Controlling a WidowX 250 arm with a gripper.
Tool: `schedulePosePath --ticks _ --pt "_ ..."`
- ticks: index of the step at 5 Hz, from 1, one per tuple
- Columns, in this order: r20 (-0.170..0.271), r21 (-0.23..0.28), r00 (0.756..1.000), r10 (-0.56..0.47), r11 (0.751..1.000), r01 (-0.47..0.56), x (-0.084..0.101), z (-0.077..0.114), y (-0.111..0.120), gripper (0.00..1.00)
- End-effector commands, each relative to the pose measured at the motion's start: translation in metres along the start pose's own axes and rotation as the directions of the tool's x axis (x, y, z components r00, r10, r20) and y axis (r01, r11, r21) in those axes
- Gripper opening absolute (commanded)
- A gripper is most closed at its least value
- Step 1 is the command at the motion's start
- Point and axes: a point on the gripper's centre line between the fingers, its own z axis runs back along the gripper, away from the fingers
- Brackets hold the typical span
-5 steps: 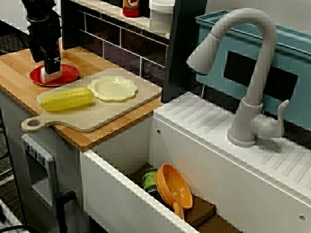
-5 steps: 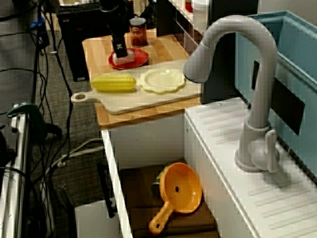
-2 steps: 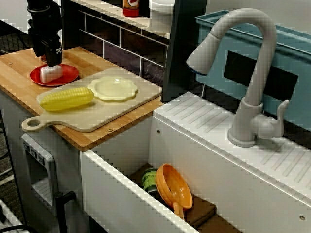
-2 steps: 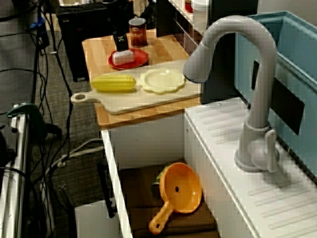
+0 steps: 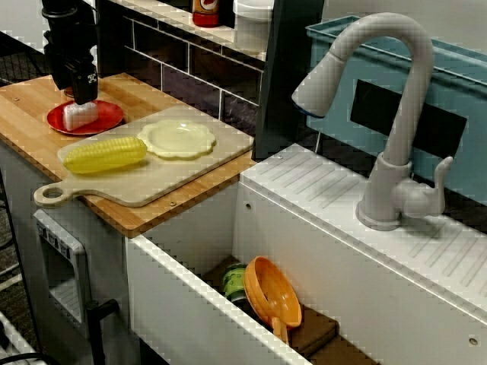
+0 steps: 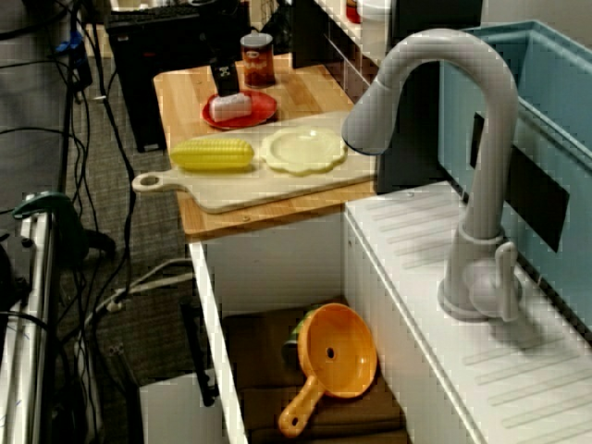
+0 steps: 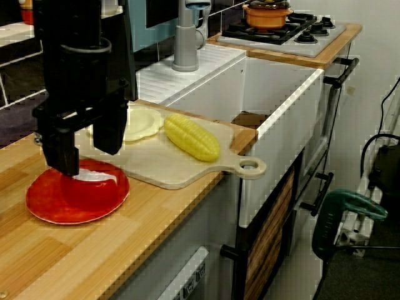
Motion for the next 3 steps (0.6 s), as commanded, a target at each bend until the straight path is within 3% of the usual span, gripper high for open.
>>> schedulePosePath --ticks 1,3 --pt "0.061 0.038 0.998 -0.021 0.999 0.018 0.003 0.033 -0.007 1.0" --pt "0.065 0.004 0.996 -0.056 0.998 0.056 0.001 0.053 -0.02 1.0"
